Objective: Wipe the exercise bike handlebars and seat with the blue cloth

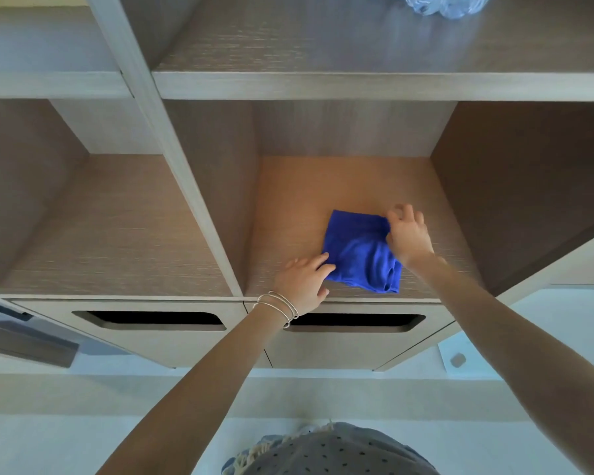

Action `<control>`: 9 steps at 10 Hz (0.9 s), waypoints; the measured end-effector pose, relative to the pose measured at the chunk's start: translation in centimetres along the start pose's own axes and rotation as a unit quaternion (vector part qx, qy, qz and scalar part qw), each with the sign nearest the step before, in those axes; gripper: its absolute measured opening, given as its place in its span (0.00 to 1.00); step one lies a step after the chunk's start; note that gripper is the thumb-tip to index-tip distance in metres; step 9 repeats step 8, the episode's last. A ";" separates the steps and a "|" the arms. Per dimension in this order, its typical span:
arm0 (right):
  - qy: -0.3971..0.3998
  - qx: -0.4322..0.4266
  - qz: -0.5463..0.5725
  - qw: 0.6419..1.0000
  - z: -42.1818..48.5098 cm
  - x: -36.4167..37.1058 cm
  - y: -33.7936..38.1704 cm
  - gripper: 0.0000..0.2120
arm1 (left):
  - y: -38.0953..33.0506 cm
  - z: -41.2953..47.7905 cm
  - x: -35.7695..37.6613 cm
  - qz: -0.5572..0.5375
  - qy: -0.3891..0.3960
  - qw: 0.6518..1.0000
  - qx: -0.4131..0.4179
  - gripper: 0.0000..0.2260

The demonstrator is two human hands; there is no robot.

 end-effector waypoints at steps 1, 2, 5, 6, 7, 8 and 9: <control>-0.033 -0.135 0.032 0.990 -2.3 0.3 1.0 0.18 | -0.1 0.3 -0.3 -0.008 -0.041 0.999 0.004 0.20; 0.108 -0.203 0.037 0.972 -5.5 2.7 0.7 0.26 | -0.5 0.8 -0.6 -0.017 -0.071 0.997 0.004 0.21; 0.139 -0.197 -0.119 0.963 -5.5 4.0 -1.4 0.28 | -3.4 2.8 0.6 0.010 -0.023 0.999 0.045 0.27; 0.150 -0.144 -0.150 0.967 -4.9 3.5 -0.5 0.28 | -3.2 3.9 0.2 0.001 0.010 1.000 0.003 0.29; 0.156 -0.113 -0.101 0.976 -4.4 3.5 1.0 0.29 | -3.0 4.6 -0.8 -0.015 0.022 1.000 -0.014 0.29; 0.121 -0.084 0.010 0.989 -5.4 2.4 0.7 0.28 | -2.0 2.8 -1.3 -0.015 -0.016 0.999 -0.031 0.30; 0.121 -0.084 0.010 0.989 -5.4 2.4 0.7 0.28 | -2.0 2.8 -1.3 -0.015 -0.016 0.999 -0.031 0.30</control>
Point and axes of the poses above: each hand's wrist, its own z-axis towards the middle knuckle, its own x-axis out of the palm, y = z × x, the point moved 2 cm from there along z, towards the middle knuckle, and after that the axes turned 4 degrees about -z, right-handed, at the moved point
